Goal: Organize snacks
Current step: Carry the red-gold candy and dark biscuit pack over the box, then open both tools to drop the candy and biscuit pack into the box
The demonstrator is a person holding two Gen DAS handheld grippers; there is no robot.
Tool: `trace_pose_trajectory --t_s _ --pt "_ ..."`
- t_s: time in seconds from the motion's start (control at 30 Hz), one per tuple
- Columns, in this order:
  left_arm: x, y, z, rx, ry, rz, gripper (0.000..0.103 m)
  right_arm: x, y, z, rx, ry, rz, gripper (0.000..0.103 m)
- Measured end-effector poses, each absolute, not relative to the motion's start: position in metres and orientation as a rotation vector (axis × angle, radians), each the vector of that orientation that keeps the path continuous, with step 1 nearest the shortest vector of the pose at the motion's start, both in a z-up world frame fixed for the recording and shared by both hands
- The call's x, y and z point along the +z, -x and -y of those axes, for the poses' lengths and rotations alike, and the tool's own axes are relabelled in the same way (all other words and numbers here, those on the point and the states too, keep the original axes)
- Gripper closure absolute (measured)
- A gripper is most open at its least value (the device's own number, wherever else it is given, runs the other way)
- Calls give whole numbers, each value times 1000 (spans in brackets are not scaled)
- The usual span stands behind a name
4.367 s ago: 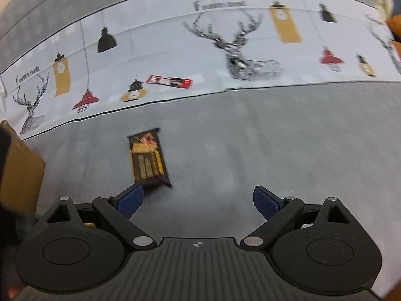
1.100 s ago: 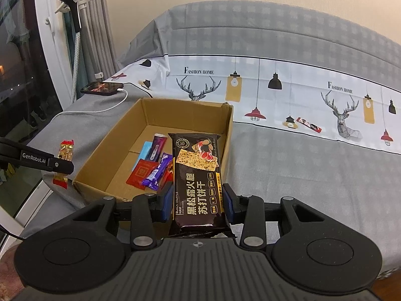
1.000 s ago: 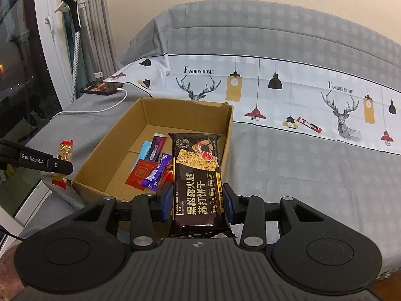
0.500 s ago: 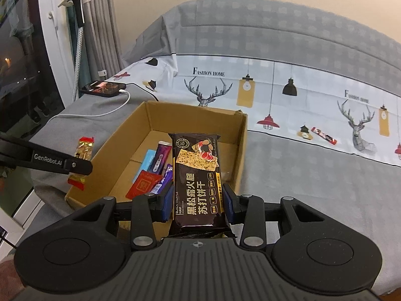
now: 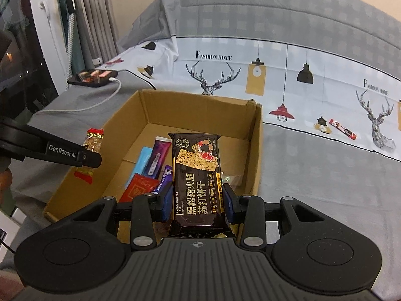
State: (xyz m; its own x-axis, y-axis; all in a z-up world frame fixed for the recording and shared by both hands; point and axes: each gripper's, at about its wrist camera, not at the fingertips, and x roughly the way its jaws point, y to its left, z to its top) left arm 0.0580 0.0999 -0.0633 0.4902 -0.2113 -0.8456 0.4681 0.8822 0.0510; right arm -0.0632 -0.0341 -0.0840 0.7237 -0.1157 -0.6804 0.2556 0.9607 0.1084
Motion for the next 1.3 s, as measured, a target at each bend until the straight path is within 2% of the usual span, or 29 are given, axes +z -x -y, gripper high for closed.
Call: trace_pose_trajectory --t_s 0.43,0.47,0.5,0.53,0.57,0.63,0.73,1.2,1.3 --pt "-90 -85 -87 -397 -333 -1022 83 -112 32 42 -201 -211 -799 61" --pt "-91 -85 -86 -395 -339 -1019 74 -114 31 43 -199 -210 -802 61" --pt "-91 -86 -84 -391 -347 -1014 47 -115 29 44 -194 -208 -806 60" --pt "-90 -86 -83 -386 -353 -1004 30 -116 28 45 -193 -208 -805 59" --pt "-89 -86 -83 -377 -354 -987 1 -115 27 47 -200 -209 -798 55" --pt "-85 -82 -85 -358 -353 -945 0 -113 28 48 -217 -202 -783 35" --pt "-85 -79 -83 -350 -393 -955 0 -110 33 49 -238 -198 -770 23" --pt "-64 -2 -112 -347 -457 -909 0 -82 100 11 -243 -209 -716 7" --pt "-60 13 -124 -332 -442 -915 0 -76 116 0 -230 -194 -702 6"
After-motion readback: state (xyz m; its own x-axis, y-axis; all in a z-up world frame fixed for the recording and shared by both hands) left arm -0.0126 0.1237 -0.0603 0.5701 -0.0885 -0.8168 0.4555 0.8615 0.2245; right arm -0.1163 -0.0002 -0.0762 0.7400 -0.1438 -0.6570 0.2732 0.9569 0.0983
